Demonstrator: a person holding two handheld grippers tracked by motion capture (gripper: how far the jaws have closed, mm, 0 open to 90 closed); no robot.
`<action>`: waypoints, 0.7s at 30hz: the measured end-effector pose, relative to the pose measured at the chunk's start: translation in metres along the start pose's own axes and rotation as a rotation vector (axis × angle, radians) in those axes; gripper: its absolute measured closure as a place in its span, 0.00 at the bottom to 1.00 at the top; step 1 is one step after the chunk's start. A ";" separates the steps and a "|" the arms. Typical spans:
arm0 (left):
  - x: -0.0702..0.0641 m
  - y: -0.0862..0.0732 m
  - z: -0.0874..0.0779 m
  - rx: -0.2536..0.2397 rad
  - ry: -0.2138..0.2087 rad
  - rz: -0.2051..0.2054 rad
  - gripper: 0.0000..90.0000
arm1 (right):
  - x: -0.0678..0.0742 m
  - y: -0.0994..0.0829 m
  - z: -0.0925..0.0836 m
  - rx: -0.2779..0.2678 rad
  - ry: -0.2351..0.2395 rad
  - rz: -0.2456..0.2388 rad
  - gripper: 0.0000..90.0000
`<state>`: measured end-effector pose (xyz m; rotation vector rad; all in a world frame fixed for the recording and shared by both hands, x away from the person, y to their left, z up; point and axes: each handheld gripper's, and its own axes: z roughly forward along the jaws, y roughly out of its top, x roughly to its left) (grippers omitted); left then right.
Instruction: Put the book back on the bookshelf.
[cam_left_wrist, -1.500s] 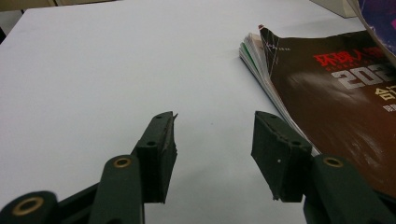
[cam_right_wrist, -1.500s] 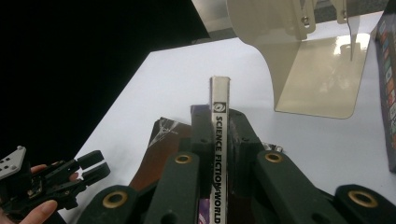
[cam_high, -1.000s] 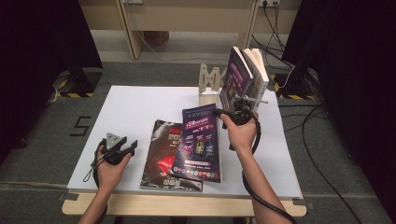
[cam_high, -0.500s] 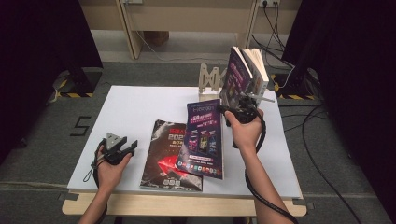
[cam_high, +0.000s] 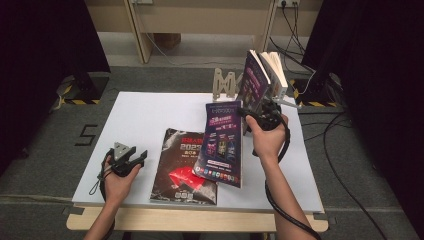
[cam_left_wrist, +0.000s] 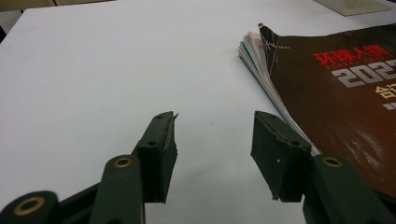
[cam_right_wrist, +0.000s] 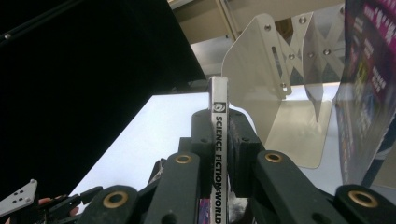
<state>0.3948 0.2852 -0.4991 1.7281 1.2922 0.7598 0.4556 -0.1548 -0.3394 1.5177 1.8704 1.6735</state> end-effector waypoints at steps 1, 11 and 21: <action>0.000 0.000 0.000 0.000 0.000 0.000 0.55 | 0.000 0.001 -0.001 -0.006 0.000 0.001 0.93; 0.000 0.000 0.000 -0.001 -0.001 0.000 0.55 | 0.000 0.005 -0.012 -0.070 0.006 -0.002 0.93; 0.000 0.000 0.000 -0.003 -0.003 0.002 0.55 | 0.001 0.011 -0.018 -0.096 -0.002 -0.008 0.93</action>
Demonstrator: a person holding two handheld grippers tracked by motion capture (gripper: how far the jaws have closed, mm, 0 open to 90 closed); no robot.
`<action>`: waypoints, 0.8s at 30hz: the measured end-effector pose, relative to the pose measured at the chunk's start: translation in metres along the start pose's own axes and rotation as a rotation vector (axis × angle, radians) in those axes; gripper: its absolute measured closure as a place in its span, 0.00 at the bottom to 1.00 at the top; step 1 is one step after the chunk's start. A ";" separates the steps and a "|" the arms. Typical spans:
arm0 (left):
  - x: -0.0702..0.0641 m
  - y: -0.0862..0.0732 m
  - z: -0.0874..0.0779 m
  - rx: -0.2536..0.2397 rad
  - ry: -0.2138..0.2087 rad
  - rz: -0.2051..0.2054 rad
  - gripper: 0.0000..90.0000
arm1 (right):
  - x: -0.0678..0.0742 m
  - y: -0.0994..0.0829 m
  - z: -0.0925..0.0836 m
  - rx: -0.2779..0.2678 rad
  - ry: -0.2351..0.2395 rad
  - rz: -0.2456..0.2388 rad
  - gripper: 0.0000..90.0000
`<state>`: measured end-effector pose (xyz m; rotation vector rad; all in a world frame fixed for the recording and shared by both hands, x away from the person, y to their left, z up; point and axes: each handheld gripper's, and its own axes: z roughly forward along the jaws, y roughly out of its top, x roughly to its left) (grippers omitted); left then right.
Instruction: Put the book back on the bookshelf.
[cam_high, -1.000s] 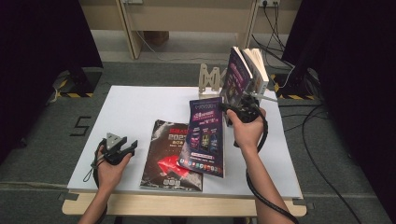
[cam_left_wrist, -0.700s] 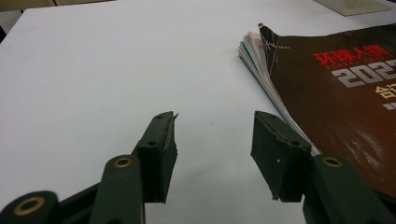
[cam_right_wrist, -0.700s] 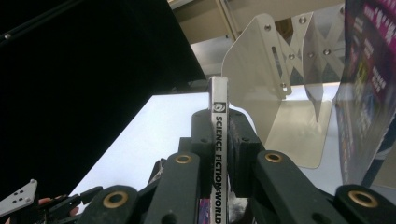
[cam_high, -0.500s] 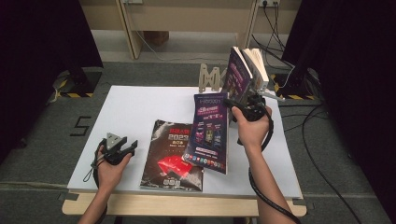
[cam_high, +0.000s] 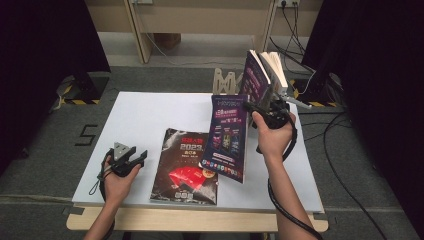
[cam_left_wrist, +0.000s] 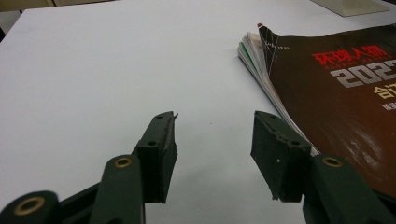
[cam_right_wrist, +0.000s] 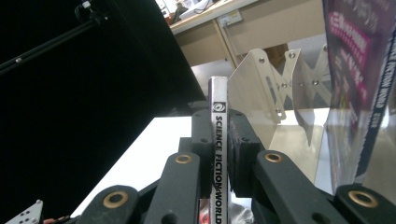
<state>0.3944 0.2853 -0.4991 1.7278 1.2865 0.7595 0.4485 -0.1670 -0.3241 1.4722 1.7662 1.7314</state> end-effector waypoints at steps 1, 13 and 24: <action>0.000 0.000 0.000 0.000 0.000 0.000 0.55 | 0.000 0.001 -0.001 -0.003 -0.001 0.008 0.93; 0.000 0.000 0.000 0.001 -0.001 -0.001 0.55 | -0.004 0.012 -0.009 -0.045 -0.030 -0.017 0.93; 0.000 0.000 0.000 0.003 -0.002 0.003 0.55 | -0.005 0.027 -0.008 -0.075 -0.066 -0.067 0.93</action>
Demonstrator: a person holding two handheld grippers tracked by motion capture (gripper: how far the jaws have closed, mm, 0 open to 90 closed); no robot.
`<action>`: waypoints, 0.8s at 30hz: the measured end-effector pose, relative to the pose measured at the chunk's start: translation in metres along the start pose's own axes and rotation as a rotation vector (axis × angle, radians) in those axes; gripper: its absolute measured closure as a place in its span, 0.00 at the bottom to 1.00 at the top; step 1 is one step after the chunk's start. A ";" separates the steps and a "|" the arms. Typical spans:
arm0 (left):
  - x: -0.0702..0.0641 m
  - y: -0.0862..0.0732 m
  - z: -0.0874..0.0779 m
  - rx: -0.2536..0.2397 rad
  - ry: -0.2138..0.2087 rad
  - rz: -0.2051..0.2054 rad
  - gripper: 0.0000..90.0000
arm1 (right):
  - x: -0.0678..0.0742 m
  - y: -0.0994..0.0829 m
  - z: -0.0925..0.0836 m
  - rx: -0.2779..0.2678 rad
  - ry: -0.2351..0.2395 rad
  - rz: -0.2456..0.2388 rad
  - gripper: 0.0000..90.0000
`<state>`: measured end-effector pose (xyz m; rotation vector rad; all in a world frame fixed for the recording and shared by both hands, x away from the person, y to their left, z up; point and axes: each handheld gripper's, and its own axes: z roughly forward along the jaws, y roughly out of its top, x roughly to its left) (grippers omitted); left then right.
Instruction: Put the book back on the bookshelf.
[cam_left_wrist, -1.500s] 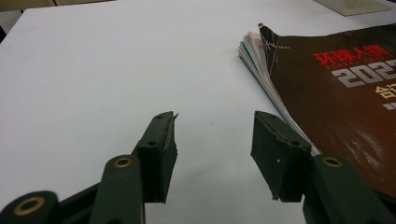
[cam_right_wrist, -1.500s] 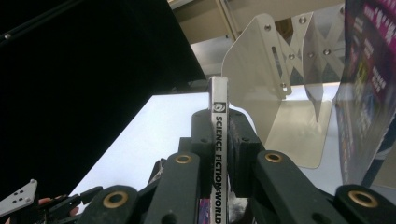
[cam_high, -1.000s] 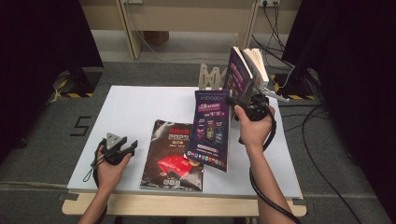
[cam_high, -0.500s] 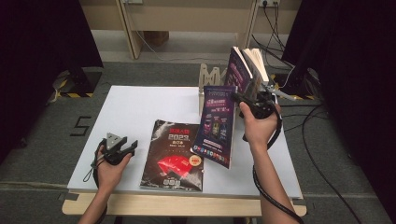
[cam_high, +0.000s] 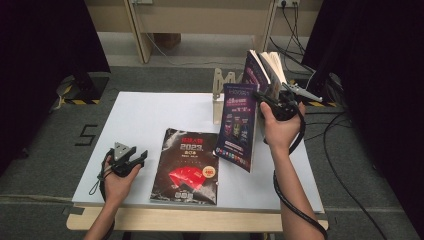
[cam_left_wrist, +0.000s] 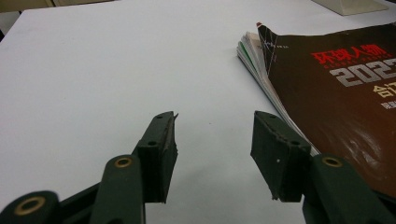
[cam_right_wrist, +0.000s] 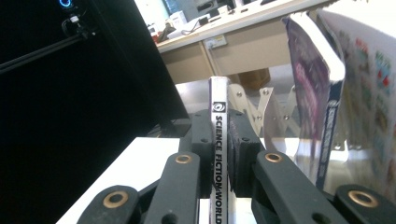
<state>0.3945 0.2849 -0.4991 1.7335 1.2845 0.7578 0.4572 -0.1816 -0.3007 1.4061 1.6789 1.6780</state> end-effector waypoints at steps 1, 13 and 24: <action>0.000 0.000 0.000 0.001 0.000 0.002 0.55 | -0.001 0.001 0.000 -0.010 -0.006 -0.006 0.93; 0.000 0.000 0.000 0.001 -0.001 0.005 0.55 | 0.000 0.011 0.005 -0.039 -0.042 -0.032 0.93; 0.000 0.000 0.000 0.002 -0.002 0.007 0.55 | 0.001 0.029 0.010 -0.104 -0.103 -0.085 0.93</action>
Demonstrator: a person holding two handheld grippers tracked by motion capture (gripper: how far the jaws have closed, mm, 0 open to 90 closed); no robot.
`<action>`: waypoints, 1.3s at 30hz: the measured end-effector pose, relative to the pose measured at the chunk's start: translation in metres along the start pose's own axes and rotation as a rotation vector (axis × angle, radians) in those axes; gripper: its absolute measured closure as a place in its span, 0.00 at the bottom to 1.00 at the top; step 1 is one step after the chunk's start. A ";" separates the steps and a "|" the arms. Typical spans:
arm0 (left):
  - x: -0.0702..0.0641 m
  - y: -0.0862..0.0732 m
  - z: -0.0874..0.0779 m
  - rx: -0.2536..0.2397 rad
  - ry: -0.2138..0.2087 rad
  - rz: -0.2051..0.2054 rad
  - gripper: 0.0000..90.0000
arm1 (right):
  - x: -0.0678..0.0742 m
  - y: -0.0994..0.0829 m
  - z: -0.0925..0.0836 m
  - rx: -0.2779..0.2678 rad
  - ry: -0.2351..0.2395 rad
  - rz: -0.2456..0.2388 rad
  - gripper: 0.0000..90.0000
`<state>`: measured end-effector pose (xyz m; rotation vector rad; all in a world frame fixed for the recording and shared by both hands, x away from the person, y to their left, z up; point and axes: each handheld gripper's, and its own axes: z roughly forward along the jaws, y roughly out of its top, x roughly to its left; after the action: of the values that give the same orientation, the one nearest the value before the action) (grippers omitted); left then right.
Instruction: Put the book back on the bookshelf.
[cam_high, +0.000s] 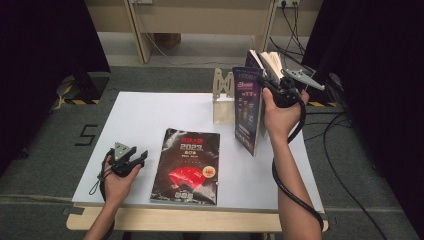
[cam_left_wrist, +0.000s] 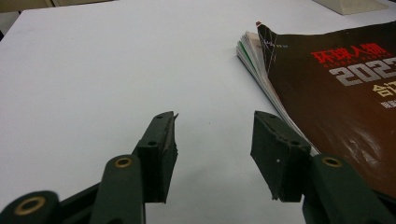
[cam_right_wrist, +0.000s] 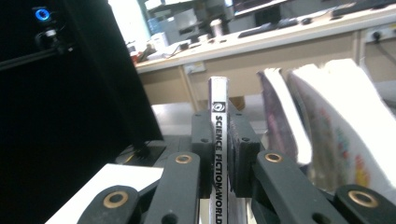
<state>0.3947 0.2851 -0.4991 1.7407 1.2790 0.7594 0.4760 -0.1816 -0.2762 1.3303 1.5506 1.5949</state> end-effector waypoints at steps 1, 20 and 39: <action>0.000 0.000 0.000 0.000 0.000 -0.002 0.55 | 0.000 0.001 0.001 -0.009 -0.008 0.003 0.93; 0.000 0.000 0.000 0.002 -0.001 0.001 0.55 | 0.004 0.006 0.028 -0.065 -0.092 -0.054 0.93; -0.001 0.000 0.001 0.006 -0.003 0.002 0.55 | 0.008 -0.021 0.040 -0.114 -0.169 -0.147 0.93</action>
<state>0.3954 0.2843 -0.4994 1.7475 1.2781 0.7548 0.5034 -0.1540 -0.2997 1.2266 1.4008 1.4205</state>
